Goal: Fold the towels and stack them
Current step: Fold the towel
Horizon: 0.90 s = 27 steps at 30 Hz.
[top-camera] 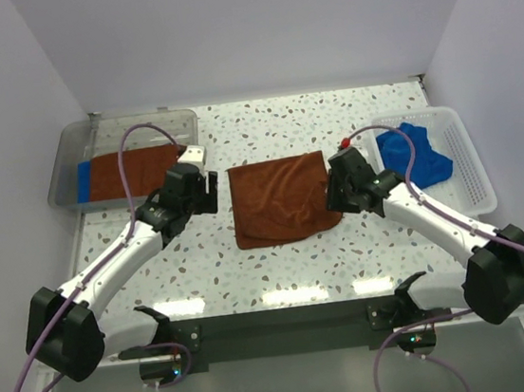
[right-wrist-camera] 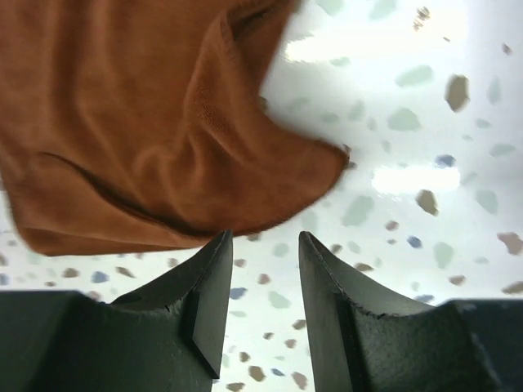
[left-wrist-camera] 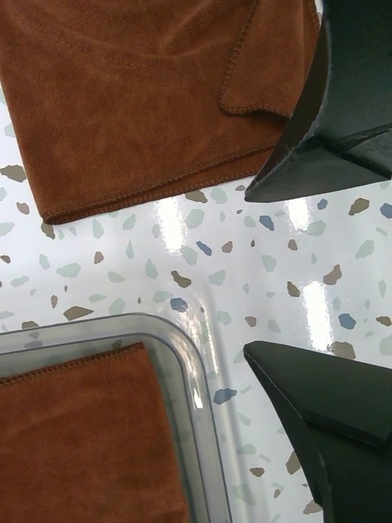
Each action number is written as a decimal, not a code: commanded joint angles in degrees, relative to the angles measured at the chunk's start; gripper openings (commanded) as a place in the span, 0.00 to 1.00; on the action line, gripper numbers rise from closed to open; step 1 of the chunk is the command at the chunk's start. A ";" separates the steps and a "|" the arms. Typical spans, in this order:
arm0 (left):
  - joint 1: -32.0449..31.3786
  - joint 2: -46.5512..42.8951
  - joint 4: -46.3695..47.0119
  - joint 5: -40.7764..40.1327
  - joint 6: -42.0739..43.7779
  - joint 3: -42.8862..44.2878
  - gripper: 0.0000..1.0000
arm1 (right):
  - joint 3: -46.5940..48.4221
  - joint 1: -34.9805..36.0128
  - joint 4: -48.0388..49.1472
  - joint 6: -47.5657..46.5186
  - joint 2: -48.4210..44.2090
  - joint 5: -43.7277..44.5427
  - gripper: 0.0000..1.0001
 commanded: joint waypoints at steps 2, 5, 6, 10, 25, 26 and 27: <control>0.58 -1.16 1.72 3.11 -0.54 -0.06 0.74 | -3.09 -0.32 -4.76 -0.03 -3.42 4.77 0.43; 0.50 -0.28 -0.03 6.98 -2.74 0.55 0.74 | -4.06 -0.75 -3.54 -0.12 -3.60 4.94 0.45; 0.41 -0.10 -0.56 7.87 -3.53 0.56 0.74 | -4.15 -1.63 -3.09 -0.21 -3.51 4.42 0.45; 0.06 -0.28 -2.68 11.12 -5.29 -0.06 0.73 | -4.59 -6.02 -1.43 -1.78 -3.16 2.31 0.45; -8.29 6.93 0.75 14.73 -20.05 -3.14 0.68 | -10.39 -9.99 9.66 -1.17 7.38 0.81 0.43; -8.38 6.93 1.18 14.12 -20.58 -3.22 0.67 | -10.82 -9.99 10.35 -1.09 7.56 1.07 0.43; -8.56 6.84 1.45 13.85 -21.45 -3.22 0.67 | -11.09 -9.99 10.80 -1.00 7.73 1.25 0.42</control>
